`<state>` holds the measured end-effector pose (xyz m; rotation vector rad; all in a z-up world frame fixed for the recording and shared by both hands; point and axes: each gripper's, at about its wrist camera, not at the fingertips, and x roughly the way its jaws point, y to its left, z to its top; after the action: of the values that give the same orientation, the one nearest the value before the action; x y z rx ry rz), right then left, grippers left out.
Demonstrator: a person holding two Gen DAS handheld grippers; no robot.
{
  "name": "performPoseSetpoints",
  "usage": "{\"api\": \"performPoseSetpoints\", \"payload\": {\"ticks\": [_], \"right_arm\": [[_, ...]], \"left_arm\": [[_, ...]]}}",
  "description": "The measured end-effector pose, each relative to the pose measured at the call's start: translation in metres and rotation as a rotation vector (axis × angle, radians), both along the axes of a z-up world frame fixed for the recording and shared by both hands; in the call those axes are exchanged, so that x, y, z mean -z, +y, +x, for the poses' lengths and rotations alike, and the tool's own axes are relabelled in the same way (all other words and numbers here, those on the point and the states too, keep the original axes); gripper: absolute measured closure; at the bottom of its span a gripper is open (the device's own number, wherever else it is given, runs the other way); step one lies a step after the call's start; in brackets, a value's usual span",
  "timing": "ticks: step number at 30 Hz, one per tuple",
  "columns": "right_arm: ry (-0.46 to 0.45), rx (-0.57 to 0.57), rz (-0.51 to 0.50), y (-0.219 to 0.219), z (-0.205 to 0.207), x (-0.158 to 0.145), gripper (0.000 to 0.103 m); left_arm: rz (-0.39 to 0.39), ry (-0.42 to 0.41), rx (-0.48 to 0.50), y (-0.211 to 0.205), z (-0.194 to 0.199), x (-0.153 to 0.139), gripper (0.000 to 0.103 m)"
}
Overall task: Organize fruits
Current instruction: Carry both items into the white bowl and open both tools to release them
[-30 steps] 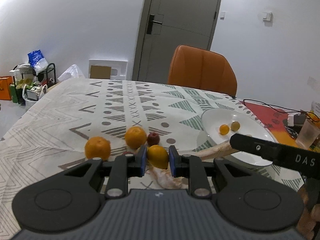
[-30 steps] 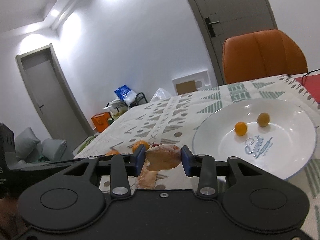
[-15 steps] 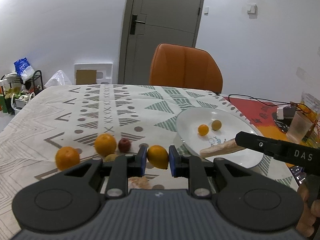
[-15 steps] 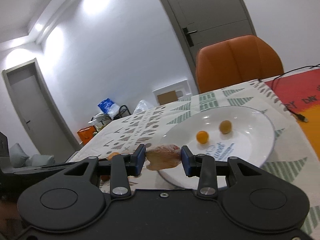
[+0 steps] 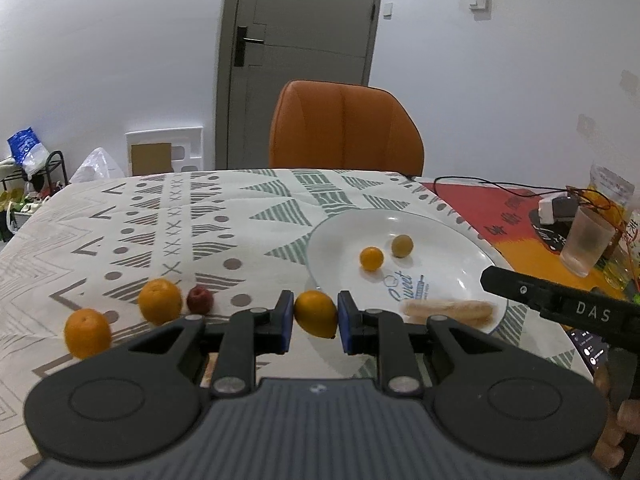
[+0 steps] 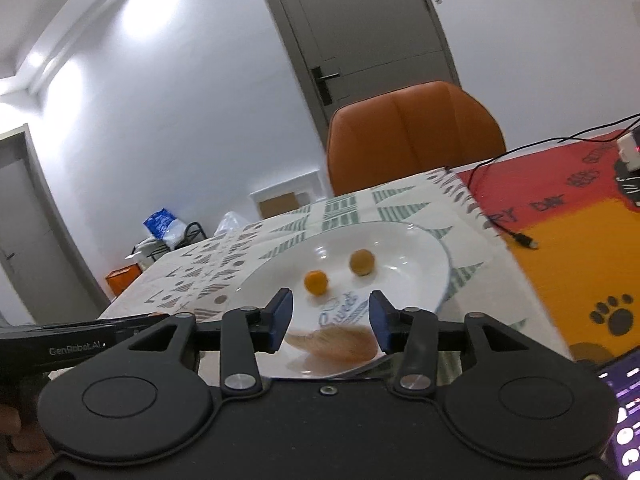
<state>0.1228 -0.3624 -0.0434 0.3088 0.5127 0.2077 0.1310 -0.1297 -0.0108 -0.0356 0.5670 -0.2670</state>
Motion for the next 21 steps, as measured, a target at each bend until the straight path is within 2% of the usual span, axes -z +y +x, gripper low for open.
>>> {"api": "performPoseSetpoints", "payload": {"ticks": [16, 20, 21], "right_arm": [[0.0, 0.012, 0.043, -0.02, -0.004, 0.002, 0.058], [-0.009, 0.011, 0.045, -0.021, -0.004, 0.0, 0.053], [-0.011, 0.01, 0.044, -0.021, -0.005, 0.0, 0.052]], "left_arm": [[0.018, 0.006, 0.072, -0.038, 0.023, 0.002, 0.081], [0.017, 0.005, 0.07, -0.043, 0.028, 0.0, 0.08], [0.022, 0.001, 0.066, -0.044, 0.028, 0.0, 0.077]]}}
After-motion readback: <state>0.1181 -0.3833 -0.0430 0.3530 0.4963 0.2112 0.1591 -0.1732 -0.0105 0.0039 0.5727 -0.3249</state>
